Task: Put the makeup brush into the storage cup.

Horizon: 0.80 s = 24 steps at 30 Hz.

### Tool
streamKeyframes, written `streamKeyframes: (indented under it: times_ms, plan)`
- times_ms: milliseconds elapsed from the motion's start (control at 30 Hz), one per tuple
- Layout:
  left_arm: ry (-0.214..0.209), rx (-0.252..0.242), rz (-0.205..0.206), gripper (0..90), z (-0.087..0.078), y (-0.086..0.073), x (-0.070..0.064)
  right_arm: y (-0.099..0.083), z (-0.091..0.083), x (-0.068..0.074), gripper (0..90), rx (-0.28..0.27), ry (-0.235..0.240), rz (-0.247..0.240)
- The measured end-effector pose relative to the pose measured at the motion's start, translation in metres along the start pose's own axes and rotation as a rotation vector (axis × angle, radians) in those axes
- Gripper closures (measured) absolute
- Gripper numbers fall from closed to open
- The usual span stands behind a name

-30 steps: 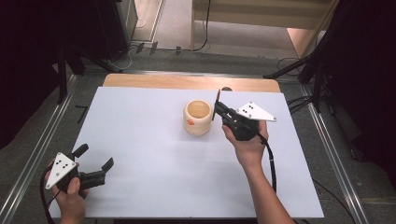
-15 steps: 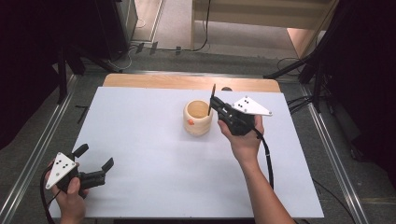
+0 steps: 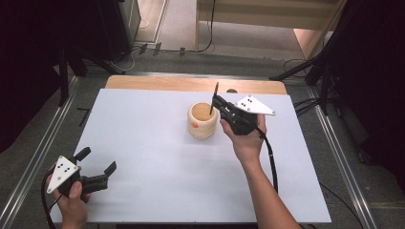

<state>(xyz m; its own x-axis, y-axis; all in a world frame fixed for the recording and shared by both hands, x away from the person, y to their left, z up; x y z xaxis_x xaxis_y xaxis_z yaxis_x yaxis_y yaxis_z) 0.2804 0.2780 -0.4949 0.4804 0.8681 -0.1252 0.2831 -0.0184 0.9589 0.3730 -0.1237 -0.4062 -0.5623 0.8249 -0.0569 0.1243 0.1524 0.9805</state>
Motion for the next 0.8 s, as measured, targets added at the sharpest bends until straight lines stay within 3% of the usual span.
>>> streamKeyframes:
  times_ms: [800]
  plan:
    - [-0.001, -0.002, -0.003, 0.0, 0.0, 0.0, 0.001, -0.021, 0.018, 0.0, 84.2, 0.063, -0.005, 0.001]
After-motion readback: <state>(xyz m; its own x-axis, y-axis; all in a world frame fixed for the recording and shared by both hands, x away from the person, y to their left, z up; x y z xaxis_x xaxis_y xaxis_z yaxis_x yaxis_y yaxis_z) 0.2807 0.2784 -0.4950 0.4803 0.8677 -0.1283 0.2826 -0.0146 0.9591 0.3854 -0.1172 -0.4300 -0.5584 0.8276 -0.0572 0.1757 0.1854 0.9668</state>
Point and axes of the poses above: each handheld gripper's, and its own axes: z roughly forward along the jaws, y roughly out of its top, x roughly to its left, the point moved 6 cm from there along z, roughly forward along the jaws, and after that the axes turned 7 degrees about -z, right-handed, at the moved point
